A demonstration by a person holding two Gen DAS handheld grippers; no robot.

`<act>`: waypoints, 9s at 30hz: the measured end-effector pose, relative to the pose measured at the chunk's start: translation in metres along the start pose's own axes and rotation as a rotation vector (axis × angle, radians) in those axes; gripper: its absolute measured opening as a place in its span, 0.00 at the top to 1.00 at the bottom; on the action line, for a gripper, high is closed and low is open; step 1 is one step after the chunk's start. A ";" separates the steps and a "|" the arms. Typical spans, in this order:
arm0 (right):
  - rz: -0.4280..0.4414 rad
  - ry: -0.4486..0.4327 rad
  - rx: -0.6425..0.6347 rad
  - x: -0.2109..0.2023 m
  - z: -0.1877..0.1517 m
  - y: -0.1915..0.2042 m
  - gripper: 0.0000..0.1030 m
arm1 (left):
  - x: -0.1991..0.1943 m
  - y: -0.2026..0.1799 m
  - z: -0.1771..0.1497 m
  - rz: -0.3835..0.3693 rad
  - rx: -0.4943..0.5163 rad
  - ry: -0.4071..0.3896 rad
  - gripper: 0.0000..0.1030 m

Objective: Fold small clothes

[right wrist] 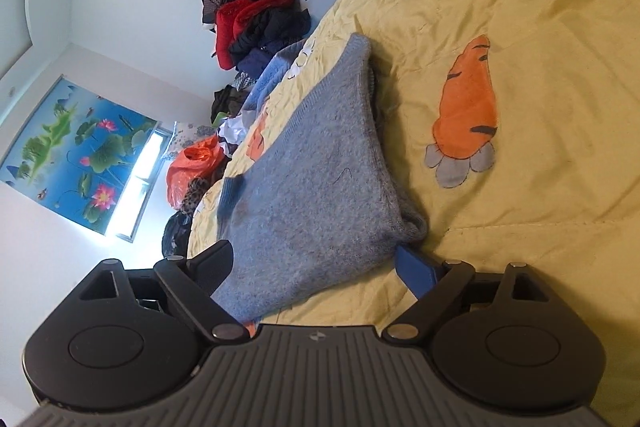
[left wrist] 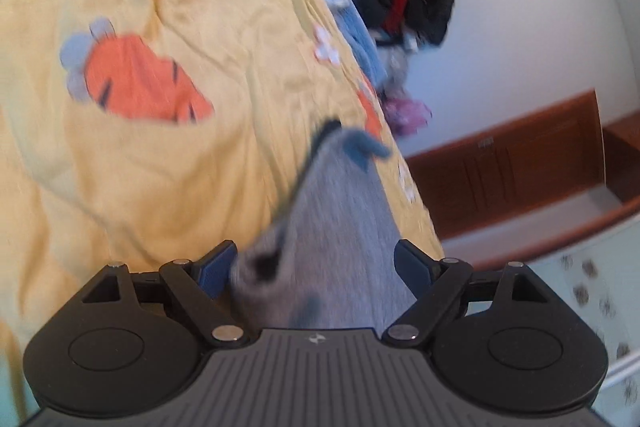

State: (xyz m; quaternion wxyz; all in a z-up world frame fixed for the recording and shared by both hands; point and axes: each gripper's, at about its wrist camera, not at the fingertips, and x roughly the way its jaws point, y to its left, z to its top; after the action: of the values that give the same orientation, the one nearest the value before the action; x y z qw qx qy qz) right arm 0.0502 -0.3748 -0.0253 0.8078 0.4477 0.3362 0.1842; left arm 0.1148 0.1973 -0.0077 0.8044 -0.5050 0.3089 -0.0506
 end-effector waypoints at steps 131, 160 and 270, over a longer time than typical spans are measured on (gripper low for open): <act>-0.265 -0.207 -0.497 0.084 0.092 0.066 0.42 | 0.040 -0.107 -0.017 0.384 0.912 -0.206 0.85; -0.346 0.006 -0.929 0.105 -0.079 0.117 0.09 | 0.023 -0.096 -0.160 0.298 1.066 -0.005 0.27; -0.389 0.068 -0.987 0.098 -0.130 0.123 0.00 | -0.094 -0.016 -0.128 0.289 0.625 -0.130 0.00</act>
State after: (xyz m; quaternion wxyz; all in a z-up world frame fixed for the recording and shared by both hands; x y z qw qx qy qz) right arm 0.0276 -0.1723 -0.0066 0.9303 -0.0624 0.3123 0.1818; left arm -0.0275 0.1265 0.0093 0.9370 -0.1873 0.2950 0.0041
